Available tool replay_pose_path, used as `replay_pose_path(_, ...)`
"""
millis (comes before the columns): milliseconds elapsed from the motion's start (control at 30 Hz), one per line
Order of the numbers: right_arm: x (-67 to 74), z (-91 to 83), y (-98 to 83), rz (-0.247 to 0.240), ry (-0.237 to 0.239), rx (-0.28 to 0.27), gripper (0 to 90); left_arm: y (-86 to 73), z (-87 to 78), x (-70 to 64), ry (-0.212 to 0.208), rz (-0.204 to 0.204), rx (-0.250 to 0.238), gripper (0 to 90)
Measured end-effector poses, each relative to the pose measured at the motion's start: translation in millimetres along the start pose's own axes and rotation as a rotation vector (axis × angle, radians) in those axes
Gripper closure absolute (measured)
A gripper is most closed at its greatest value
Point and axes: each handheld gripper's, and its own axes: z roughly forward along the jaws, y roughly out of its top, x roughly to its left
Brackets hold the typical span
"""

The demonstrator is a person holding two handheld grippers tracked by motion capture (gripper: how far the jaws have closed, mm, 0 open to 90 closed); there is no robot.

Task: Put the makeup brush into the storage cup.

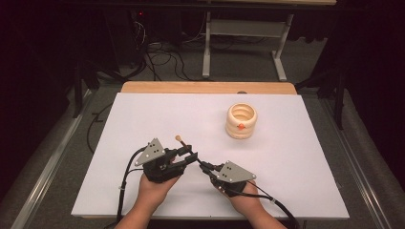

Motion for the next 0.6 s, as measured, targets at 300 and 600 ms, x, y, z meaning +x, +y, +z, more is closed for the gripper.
replay_pose_path(300,1.4,1.4,-0.8,-0.015,0.003,0.006,87.8,-1.0,-3.1,3.7,-0.008,-0.011,-0.02,68.6)
replay_pose_path(600,2.1,1.5,-1.3,-0.025,-0.002,0.017,87.7,-1.6,-4.2,5.4,-0.023,-0.023,-0.032,71.2)
